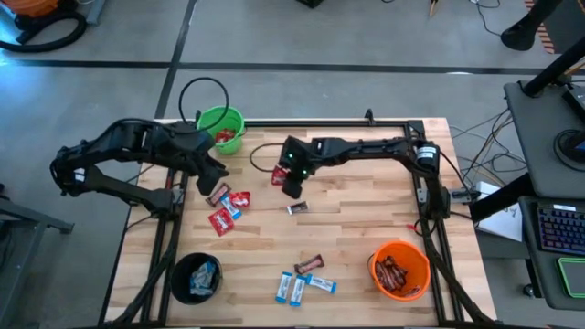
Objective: Sort candy
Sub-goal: Put the red candy into the green bucket
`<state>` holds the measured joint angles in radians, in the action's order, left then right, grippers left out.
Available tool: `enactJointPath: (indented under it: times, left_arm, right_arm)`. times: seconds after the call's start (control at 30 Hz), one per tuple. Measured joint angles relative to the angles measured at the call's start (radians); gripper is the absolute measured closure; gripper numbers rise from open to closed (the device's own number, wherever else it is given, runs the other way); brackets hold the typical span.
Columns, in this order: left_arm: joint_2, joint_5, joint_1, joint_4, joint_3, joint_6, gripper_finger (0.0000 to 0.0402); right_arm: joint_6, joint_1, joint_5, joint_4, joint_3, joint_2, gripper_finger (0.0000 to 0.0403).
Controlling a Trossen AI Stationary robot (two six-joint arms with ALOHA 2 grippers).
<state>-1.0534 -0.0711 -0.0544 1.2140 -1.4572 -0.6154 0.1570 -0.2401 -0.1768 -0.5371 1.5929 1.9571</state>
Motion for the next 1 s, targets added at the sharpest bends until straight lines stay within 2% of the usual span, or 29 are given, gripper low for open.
enactJointPath:
  times: [0.17, 0.47, 0.57, 0.7, 1.0]
  left_arm:
    - [-0.005, -0.005, 0.0, -0.003, 0.008, 0.004, 0.0293]
    - [-0.011, -0.088, 0.0, -0.021, 0.011, 0.004, 0.0293]
    - [-0.017, -0.103, 0.0, -0.036, 0.011, 0.005, 0.0293]
    - [-0.03, -0.121, 0.0, -0.07, 0.012, 0.005, 0.0293]
    - [-0.06, -0.129, 0.0, -0.1, 0.012, 0.012, 0.0293]
  right_arm:
    - [0.022, 0.013, 0.0, -0.038, 0.115, -0.014, 0.0395]
    - [0.028, 0.078, -0.003, -0.061, 0.348, -0.016, 0.0395]
    - [0.008, 0.1, 0.029, -0.06, 0.406, -0.016, 0.0395]
    - [0.0, 0.119, 0.059, -0.061, 0.448, -0.016, 0.0395]
    - [0.0, 0.137, 0.088, -0.067, 0.45, -0.017, 0.0394]
